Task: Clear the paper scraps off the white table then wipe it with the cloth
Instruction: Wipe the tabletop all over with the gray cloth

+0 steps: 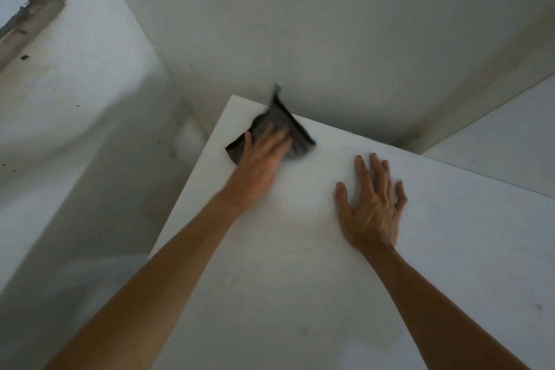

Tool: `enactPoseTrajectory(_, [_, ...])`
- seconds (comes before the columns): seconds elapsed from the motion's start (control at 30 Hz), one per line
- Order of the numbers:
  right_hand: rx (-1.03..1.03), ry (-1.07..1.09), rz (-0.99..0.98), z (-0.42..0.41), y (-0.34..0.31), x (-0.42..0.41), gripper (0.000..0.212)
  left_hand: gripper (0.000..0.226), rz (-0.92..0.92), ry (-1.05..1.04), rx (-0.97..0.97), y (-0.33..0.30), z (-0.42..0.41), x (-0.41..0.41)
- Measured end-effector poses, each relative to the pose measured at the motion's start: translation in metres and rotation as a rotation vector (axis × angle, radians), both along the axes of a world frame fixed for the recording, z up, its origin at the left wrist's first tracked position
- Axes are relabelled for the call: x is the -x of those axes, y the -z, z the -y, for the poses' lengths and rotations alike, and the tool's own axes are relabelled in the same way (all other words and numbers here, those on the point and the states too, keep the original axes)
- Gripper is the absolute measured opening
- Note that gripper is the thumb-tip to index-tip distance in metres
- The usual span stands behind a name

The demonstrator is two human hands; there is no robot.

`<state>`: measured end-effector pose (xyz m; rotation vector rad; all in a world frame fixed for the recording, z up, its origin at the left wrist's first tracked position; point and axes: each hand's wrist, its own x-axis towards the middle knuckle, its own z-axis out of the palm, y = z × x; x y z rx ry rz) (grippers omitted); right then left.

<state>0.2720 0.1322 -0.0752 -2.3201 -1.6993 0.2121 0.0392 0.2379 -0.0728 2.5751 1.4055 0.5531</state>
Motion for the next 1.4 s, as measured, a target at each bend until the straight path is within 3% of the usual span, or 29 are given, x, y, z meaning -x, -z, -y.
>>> enactPoseTrajectory(0.13, [0.009,0.006,0.002,0.000,-0.001,0.001,0.066,0.074,-0.102,-0.014,0.100,0.007,-0.004,0.001])
enactPoseTrajectory(0.3, [-0.022,0.000,0.018,0.000,0.002,0.000,0.067,0.072,-0.028,-0.449,0.262,0.003,-0.065,0.049])
enactPoseTrajectory(0.43, [-0.041,-0.009,-0.020,0.000,0.005,-0.003,0.065,0.066,-0.024,-0.473,0.306,0.001,-0.063,0.045])
enactPoseTrajectory(0.6, [-0.304,0.073,-0.326,0.018,-0.011,-0.041,0.048,0.066,0.072,-0.435,0.163,-0.011,-0.017,-0.001])
enactPoseTrajectory(0.73, [-0.340,0.191,-0.233,0.048,-0.017,-0.114,0.042,0.056,0.242,-0.339,0.069,-0.020,0.023,-0.082])
enactPoseTrajectory(0.93, [-0.201,0.294,-0.101,0.072,-0.007,-0.217,0.047,0.054,0.433,-0.225,-0.001,-0.038,0.088,-0.219])
enactPoseTrajectory(1.03, [-0.160,0.315,-0.091,0.074,0.002,-0.234,0.049,0.059,0.338,-0.141,-0.020,-0.041,0.116,-0.270])
enactPoseTrajectory(1.13, [-0.166,0.320,-0.076,0.075,0.005,-0.234,0.048,0.045,0.023,-0.111,-0.008,-0.029,0.138,-0.295])
enactPoseTrajectory(1.27, [-0.148,0.310,-0.081,0.076,0.004,-0.236,0.047,0.033,0.014,-0.108,-0.003,-0.022,0.137,-0.295])
enactPoseTrajectory(1.4, [-0.124,0.299,-0.077,0.074,0.004,-0.236,0.047,0.044,-0.158,0.157,-0.039,-0.005,0.115,-0.290])
